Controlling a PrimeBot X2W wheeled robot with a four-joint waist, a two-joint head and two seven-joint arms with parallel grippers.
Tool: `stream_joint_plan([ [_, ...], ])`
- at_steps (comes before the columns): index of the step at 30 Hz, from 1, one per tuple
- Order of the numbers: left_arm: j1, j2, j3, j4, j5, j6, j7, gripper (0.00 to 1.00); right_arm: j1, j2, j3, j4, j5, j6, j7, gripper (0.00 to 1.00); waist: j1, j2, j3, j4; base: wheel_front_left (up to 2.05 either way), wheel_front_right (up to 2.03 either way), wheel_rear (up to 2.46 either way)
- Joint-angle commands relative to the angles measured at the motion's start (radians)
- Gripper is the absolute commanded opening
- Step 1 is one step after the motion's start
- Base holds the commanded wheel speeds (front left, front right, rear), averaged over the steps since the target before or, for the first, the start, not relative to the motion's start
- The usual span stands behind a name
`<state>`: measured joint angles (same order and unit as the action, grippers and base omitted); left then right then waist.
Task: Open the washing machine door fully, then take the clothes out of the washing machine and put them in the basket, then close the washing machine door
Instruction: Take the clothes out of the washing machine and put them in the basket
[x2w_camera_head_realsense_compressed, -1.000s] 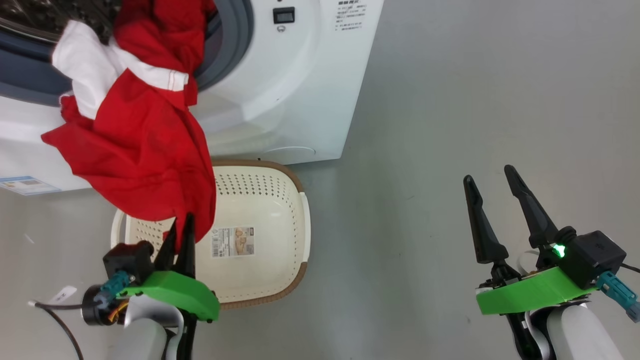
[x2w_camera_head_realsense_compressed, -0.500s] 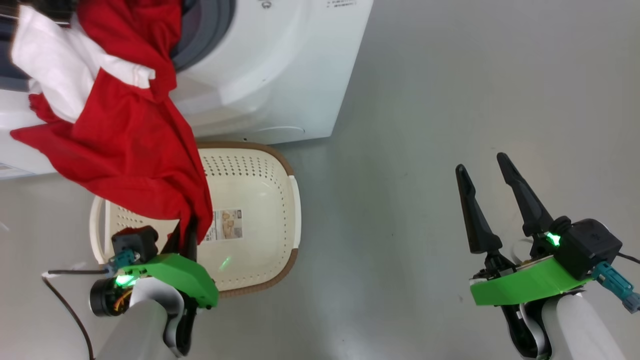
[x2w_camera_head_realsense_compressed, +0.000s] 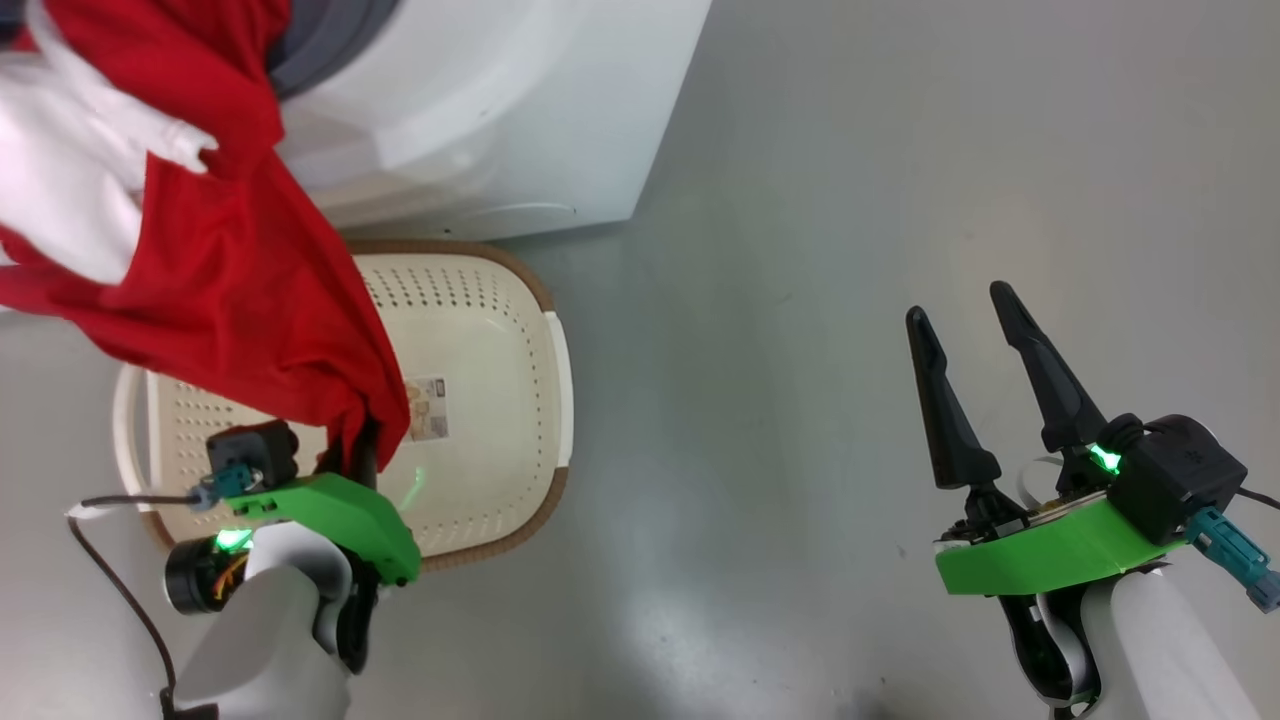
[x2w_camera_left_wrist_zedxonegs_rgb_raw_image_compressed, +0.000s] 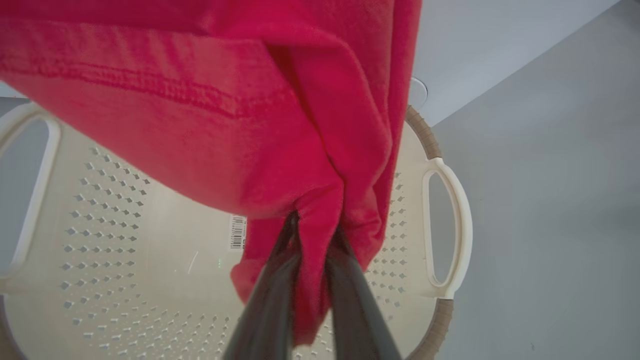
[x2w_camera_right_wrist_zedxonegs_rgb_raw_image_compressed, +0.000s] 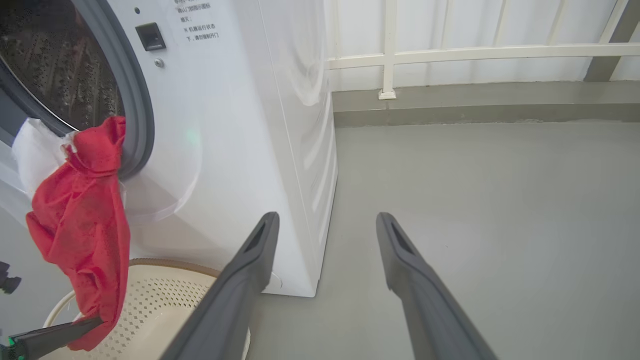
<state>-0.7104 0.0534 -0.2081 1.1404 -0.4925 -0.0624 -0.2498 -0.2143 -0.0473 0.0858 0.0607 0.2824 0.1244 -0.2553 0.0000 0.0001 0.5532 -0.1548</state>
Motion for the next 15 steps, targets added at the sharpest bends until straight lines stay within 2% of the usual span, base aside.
stream_joint_plan([
  [1, 0.001, 0.024, 0.026, 0.005, 0.004, -0.004, -0.012, 0.0, -0.007, -0.003, 0.028, -0.026, 0.006, 0.006, -0.006, 1.0, 0.0, -0.0001, 0.025, -0.012, 0.0, 0.0, 0.0],
  [15, -0.056, 0.027, 0.042, 0.103, 0.0, -0.007, -0.012, 0.0, -0.043, -0.003, 0.039, -0.026, 0.015, 0.006, -0.006, 1.0, 0.0, -0.0001, 0.096, -0.026, 0.0, 0.0, 0.0],
])
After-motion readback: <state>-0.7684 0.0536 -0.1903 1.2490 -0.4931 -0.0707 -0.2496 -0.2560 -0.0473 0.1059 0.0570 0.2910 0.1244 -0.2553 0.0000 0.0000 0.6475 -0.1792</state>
